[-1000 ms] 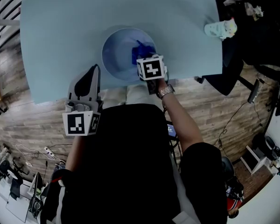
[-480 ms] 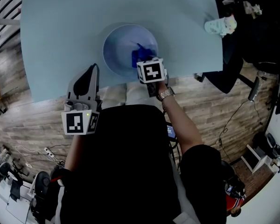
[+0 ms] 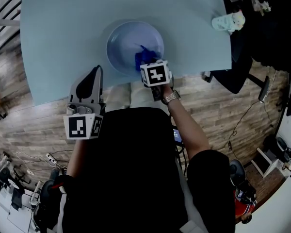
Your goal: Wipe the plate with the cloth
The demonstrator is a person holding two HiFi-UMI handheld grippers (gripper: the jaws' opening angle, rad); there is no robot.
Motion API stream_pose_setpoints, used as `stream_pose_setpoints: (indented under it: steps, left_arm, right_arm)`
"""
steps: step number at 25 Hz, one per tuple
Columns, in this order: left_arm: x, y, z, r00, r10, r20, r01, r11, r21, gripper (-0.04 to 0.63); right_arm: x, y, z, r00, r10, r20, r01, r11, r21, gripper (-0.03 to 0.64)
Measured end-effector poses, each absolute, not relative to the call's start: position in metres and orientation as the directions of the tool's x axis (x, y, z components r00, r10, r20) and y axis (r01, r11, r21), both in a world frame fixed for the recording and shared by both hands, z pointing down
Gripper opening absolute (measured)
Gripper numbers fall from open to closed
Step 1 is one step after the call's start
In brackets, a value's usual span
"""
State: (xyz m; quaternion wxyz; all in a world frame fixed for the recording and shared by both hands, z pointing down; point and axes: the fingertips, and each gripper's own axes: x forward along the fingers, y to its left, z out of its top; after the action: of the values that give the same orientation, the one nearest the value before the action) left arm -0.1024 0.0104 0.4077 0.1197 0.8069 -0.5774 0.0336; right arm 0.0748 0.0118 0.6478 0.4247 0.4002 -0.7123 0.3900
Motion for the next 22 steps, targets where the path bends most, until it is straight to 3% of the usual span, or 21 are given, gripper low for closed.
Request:
stream_pose_setpoints:
  steps: [22]
  left_arm:
    - [-0.130, 0.024, 0.412, 0.242, -0.948, 0.209, -0.964, -0.210, 0.164, 0.001]
  right_arm:
    - [0.025, 0.023, 0.651, -0.379, -0.168, 0.910, -0.841, 0.474, -0.263, 0.118]
